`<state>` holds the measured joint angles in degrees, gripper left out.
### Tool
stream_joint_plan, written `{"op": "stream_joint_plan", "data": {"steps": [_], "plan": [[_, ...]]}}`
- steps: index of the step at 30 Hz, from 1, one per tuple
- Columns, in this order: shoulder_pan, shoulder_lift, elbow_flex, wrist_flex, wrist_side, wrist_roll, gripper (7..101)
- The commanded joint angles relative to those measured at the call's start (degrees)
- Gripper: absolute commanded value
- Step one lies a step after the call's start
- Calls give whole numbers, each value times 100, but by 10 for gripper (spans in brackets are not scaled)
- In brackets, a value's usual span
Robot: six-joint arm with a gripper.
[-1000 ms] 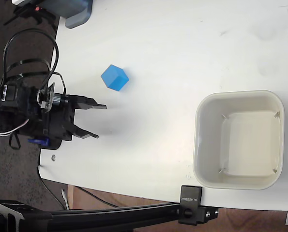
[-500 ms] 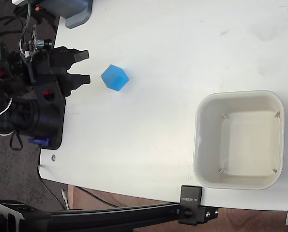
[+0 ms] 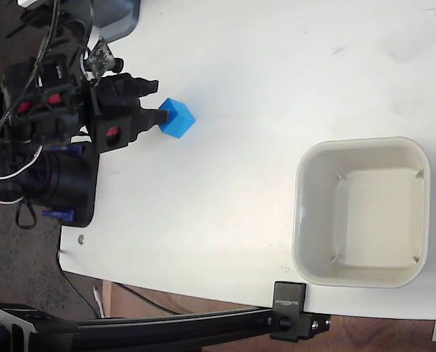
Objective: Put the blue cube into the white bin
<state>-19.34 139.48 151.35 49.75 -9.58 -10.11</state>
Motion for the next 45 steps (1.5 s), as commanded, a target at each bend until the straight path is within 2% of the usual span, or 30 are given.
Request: {"op": "stream_joint_plan", "data": {"steps": [1, 15, 31, 41, 45], "plan": [[62, 88, -352, -79, 123, -53, 976], [721, -562, -387, -316, -343, -563, 901], [905, -791, -281, -545, -650, -615, 876], [949, -1028, -387, -545, -659, -694, 825], [949, -1046, -396, -536, -633, -694, 769]]}}
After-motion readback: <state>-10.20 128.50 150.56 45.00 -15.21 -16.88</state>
